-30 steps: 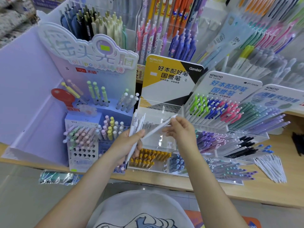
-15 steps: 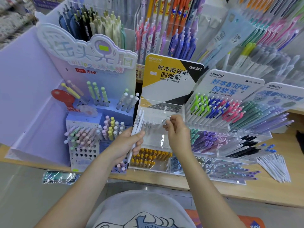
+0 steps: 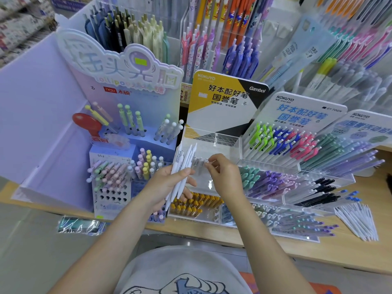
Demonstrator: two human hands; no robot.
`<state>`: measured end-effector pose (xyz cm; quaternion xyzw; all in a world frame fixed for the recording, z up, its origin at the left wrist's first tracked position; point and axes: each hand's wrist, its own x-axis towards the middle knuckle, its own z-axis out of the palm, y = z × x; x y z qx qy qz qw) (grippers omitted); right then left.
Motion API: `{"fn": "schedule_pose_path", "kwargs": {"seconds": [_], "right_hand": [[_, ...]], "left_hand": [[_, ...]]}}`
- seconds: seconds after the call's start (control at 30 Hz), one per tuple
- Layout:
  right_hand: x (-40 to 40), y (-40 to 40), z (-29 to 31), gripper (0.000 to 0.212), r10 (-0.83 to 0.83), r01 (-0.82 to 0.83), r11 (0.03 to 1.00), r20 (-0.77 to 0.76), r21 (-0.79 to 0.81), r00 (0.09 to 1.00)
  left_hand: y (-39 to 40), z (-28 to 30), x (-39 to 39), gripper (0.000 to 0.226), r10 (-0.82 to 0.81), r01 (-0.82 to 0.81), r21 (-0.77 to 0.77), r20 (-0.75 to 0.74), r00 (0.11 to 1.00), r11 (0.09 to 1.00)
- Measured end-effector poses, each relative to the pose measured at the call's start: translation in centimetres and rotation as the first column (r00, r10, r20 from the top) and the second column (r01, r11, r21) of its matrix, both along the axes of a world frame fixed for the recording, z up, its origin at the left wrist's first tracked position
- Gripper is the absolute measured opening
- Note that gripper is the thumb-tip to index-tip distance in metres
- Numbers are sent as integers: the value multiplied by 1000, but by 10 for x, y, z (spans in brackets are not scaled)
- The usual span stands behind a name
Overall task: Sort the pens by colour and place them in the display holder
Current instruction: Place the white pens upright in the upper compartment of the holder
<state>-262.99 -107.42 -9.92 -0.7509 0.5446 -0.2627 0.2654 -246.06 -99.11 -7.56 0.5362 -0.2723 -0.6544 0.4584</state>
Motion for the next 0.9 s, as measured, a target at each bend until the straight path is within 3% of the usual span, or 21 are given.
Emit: {"fn": "schedule_pose_path", "kwargs": {"seconds": [0.1,0.17,0.27,0.43,0.53,0.6,0.7,0.9], "right_hand": [[-4,6,11,9,-65,58,996,97,72,993],[-7,12,25,7,-115,69,979,240,189,964],[-7,19,46,13,-142,-50,921,452,387,881],[-14,21,51,12,-201,-54,894,507,444,838],[-27,18,53,14,-360,44,875,586,482,726],[-36,14,54,13,-401,154,891,581,426,709],[-43,12,48,13,-359,252,931,552,263,753],[-34,16,28,19,-173,176,984,311,19,934]], "left_hand": [[0,1,-1,28,-12,12,-2,6,1000,1000],[1,1,-3,29,-35,35,-5,10,999,999],[0,3,-8,31,-112,112,-2,25,993,994],[-2,2,-18,25,-173,172,6,44,984,985],[-3,-2,-15,27,-149,147,30,64,987,989],[-3,-5,-12,27,-137,134,39,98,986,990],[-3,-8,-10,23,-132,129,30,137,982,991],[-3,-7,-8,23,-106,106,2,101,989,994]]}}
